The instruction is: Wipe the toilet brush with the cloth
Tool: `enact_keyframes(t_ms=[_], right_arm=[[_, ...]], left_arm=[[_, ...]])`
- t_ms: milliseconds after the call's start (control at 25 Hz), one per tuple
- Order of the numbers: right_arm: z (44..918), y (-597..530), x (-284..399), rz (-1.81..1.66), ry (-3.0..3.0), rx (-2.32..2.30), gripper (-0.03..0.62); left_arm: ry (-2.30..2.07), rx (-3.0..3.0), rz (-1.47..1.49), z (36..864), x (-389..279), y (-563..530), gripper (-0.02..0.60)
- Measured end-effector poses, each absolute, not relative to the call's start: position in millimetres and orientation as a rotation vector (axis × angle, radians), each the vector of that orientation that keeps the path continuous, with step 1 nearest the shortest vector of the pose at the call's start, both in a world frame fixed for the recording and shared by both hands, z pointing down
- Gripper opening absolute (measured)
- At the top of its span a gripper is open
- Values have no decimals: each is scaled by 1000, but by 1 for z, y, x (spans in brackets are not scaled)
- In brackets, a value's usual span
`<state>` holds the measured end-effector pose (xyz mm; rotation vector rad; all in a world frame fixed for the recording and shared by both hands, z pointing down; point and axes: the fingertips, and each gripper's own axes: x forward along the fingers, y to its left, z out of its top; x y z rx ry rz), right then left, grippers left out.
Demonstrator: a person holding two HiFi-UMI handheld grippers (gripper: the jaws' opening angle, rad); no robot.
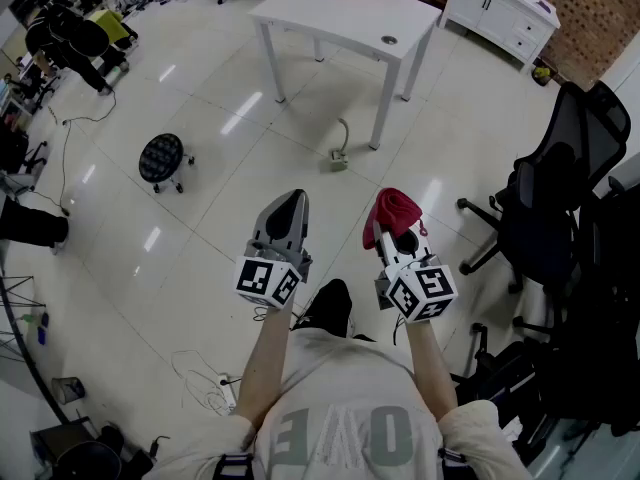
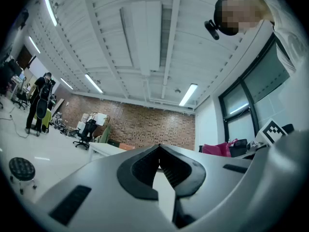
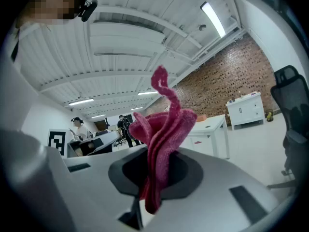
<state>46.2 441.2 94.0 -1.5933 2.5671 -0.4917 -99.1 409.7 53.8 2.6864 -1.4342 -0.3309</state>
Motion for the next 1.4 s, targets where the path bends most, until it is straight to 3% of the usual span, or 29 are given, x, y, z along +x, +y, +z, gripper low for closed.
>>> enact_keyframes(t_ms=[280, 880, 1400], right_arm=[[115, 362, 47, -498, 2606, -1572, 32], [88, 36, 25, -456, 2567, -1647, 32], [89, -50, 50, -425, 2627, -1630, 32]], left_arm=[[-1460, 2664, -335, 73, -102, 322, 3], [-1321, 2733, -325, 56, -119, 1, 3], [-1330, 2706, -283, 64, -86, -77, 3]])
